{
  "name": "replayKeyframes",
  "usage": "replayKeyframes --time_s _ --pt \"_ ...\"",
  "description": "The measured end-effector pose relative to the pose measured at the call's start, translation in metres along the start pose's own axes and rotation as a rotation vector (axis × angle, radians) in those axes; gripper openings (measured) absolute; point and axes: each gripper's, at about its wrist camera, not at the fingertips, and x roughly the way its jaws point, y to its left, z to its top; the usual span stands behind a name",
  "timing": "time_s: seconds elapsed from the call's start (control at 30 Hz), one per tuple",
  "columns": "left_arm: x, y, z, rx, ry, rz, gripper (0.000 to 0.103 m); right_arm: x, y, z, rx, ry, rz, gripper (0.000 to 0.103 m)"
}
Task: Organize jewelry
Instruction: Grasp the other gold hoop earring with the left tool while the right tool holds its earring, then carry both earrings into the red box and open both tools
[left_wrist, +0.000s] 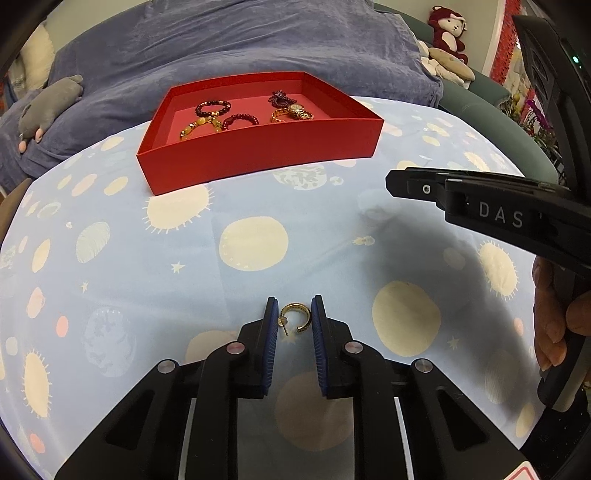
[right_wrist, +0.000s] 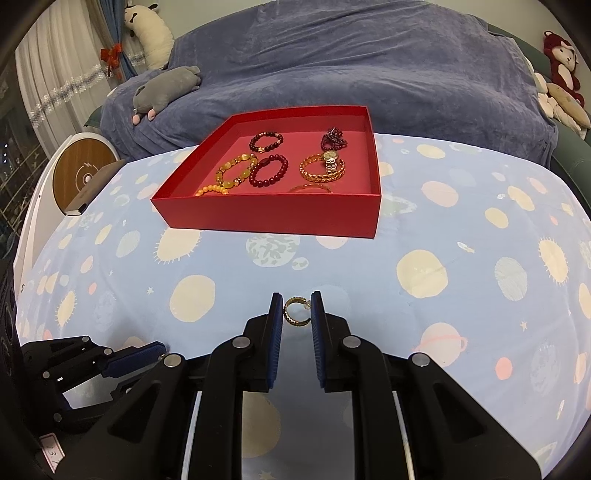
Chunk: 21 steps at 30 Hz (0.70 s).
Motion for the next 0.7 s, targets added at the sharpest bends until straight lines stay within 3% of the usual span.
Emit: replayKeyframes --time_s 0.7 --pt "-0.012 0.037 0.057 -0.084 -0.121 0.130 0.016 -0.008 0.013 0.033 0.011 -0.069 0.027 0.015"
